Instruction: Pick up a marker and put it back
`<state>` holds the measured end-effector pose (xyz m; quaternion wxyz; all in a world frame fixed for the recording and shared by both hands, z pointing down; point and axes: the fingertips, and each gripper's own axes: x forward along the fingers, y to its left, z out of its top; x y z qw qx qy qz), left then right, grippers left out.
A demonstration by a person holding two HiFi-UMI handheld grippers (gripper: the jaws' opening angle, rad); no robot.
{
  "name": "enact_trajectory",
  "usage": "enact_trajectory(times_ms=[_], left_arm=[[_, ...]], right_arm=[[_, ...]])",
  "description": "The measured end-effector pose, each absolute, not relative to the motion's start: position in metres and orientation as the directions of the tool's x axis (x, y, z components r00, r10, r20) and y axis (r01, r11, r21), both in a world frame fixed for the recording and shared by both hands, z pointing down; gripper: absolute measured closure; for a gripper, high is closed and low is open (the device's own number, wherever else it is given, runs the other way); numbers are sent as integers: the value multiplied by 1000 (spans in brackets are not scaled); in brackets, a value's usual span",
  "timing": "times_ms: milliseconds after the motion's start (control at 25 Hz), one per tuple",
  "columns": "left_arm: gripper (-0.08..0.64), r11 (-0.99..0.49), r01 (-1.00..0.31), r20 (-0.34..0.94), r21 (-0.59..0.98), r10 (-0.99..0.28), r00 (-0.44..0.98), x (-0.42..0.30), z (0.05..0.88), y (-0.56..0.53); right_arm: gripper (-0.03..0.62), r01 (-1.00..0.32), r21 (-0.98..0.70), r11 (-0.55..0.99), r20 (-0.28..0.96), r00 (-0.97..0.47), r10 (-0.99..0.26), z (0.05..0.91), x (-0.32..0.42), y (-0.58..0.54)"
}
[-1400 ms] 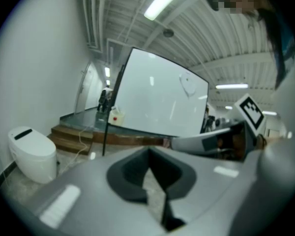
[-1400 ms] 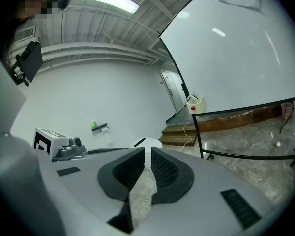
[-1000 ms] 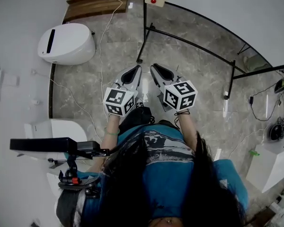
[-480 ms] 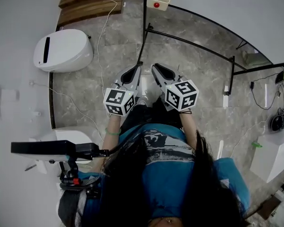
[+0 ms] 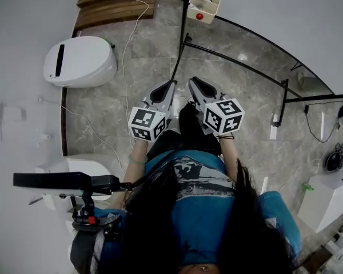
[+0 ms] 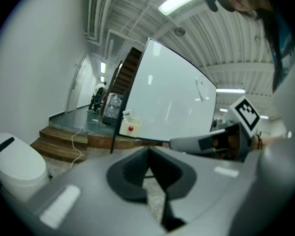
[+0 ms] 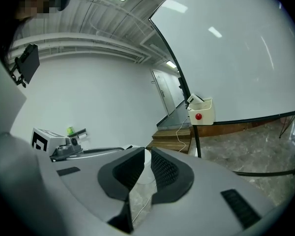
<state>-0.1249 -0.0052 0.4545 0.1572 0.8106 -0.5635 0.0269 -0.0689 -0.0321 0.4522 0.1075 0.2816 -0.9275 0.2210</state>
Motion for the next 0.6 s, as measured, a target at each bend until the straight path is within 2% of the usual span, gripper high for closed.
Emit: enact_trajectory(times_ms=[600], left_arm=[[557, -304, -928, 224, 217, -909, 350, -130, 446, -177]], right_arm=[[546, -555, -350, 754, 282, -830, -480, 434, -74, -210]])
